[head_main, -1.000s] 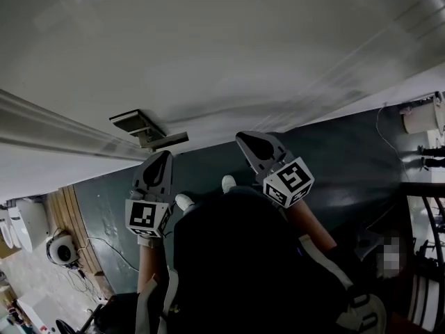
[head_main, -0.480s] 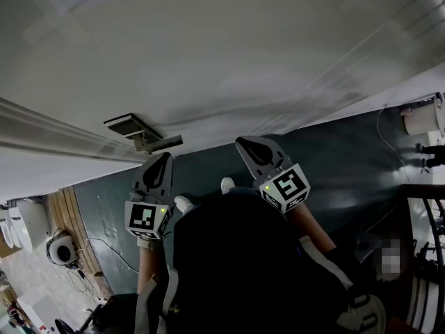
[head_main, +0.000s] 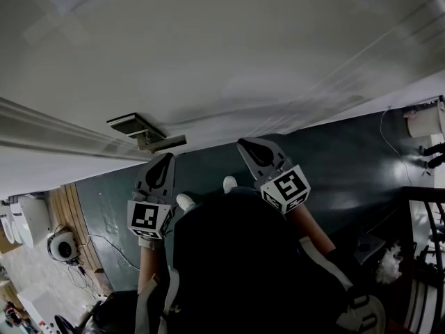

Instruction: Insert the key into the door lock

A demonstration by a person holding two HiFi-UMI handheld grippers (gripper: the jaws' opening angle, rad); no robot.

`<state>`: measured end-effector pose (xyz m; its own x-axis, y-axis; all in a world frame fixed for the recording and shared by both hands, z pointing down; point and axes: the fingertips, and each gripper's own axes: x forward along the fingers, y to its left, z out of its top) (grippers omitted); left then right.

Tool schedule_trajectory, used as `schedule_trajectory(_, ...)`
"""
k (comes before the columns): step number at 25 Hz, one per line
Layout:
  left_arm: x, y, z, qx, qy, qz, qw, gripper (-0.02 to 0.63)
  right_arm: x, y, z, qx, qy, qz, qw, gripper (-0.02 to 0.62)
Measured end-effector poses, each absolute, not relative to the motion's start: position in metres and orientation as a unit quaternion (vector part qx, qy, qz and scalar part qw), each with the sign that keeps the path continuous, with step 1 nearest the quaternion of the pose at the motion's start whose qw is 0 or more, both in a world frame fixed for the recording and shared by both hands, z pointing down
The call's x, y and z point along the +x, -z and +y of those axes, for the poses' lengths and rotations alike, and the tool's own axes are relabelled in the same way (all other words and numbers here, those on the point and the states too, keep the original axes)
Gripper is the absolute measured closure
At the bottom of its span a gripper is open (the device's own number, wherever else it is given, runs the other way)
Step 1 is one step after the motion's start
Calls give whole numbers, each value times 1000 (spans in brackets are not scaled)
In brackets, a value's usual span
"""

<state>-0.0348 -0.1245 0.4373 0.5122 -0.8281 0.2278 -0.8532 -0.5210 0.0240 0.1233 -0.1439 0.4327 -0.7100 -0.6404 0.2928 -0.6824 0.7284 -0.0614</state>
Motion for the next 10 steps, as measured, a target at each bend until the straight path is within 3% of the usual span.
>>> schedule_trajectory(10,-39,-441,-125,867,-96,-483,72,597,114,-437,-146,356,-92,-922,121,578)
